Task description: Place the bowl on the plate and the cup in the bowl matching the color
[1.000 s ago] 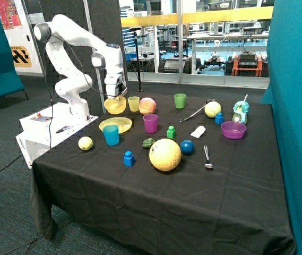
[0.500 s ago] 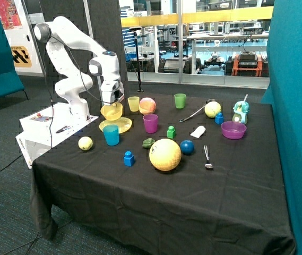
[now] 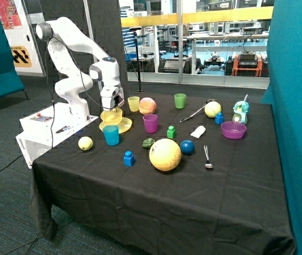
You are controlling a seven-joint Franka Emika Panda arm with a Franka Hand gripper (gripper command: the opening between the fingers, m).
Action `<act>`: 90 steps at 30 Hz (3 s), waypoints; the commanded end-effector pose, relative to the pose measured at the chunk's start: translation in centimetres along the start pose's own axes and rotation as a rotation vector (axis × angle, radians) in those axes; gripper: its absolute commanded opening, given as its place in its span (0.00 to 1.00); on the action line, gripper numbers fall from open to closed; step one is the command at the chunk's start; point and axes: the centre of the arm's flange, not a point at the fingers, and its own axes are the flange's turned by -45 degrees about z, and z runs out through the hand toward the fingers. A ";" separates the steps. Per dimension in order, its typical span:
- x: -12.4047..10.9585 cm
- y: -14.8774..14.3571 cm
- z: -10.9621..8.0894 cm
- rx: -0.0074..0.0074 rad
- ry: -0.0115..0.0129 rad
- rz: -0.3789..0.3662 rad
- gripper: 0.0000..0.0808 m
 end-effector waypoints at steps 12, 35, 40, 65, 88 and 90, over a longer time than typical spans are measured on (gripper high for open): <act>-1.0 -0.1 1.9 0.0011 0.0016 -0.018 0.25; -1.1 0.0 1.7 0.0010 0.0016 -0.031 0.82; -1.0 -0.3 1.5 0.0010 0.0016 -0.040 0.86; 1.0 -8.3 -4.1 0.0010 0.0017 -0.146 0.64; 1.6 -14.0 -3.6 0.0011 0.0016 0.006 0.62; 1.7 -14.4 -4.0 0.0011 0.0016 0.004 0.61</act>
